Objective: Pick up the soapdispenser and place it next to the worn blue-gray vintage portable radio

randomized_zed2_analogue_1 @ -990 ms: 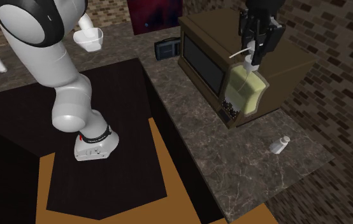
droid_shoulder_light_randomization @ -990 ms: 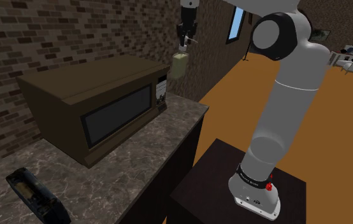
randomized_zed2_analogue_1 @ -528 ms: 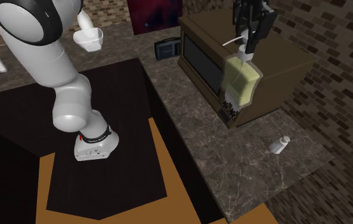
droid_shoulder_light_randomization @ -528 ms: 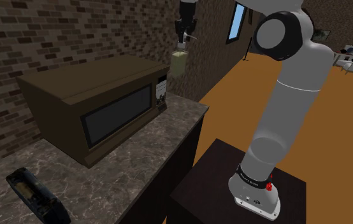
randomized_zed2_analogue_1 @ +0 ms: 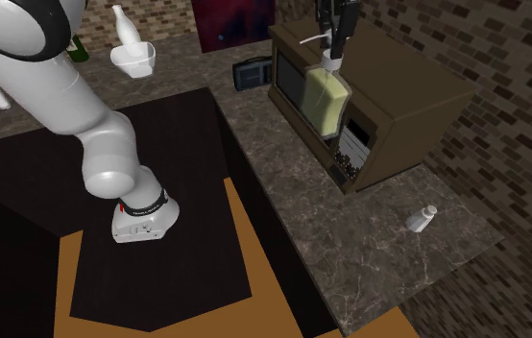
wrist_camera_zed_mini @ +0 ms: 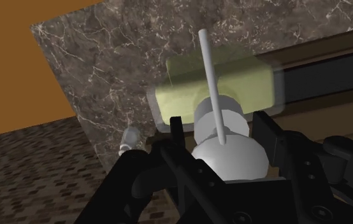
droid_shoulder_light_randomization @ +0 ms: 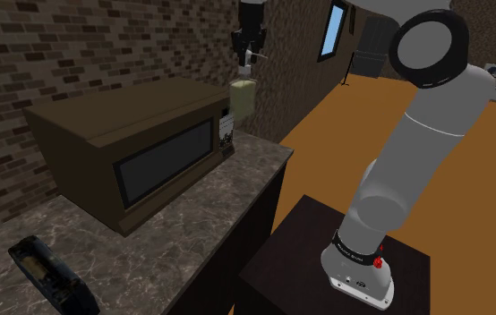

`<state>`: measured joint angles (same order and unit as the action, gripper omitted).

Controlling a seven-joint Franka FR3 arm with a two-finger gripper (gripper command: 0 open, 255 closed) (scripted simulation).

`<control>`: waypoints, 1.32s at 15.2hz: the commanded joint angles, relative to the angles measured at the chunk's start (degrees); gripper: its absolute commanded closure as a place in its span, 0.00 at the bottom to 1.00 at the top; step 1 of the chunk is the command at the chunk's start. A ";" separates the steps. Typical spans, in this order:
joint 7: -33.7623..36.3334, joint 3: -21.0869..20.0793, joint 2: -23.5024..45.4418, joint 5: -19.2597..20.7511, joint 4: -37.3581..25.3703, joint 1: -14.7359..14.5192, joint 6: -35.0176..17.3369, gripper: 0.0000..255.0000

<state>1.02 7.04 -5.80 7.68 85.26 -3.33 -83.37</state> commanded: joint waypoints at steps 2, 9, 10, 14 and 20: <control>4.71 -2.59 -2.85 0.30 4.19 -1.92 -0.75 1.00; 14.79 -8.60 -5.74 -0.24 8.62 -5.86 -0.96 1.00; 16.22 -9.47 -5.90 -0.37 8.96 -6.41 -0.96 1.00; 21.97 -12.98 -5.91 -0.95 9.64 -8.61 -0.90 1.00; 30.66 -18.31 -4.02 -1.60 8.58 -11.92 -0.64 1.00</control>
<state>30.15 -10.42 -10.04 6.19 93.74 -14.70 -83.87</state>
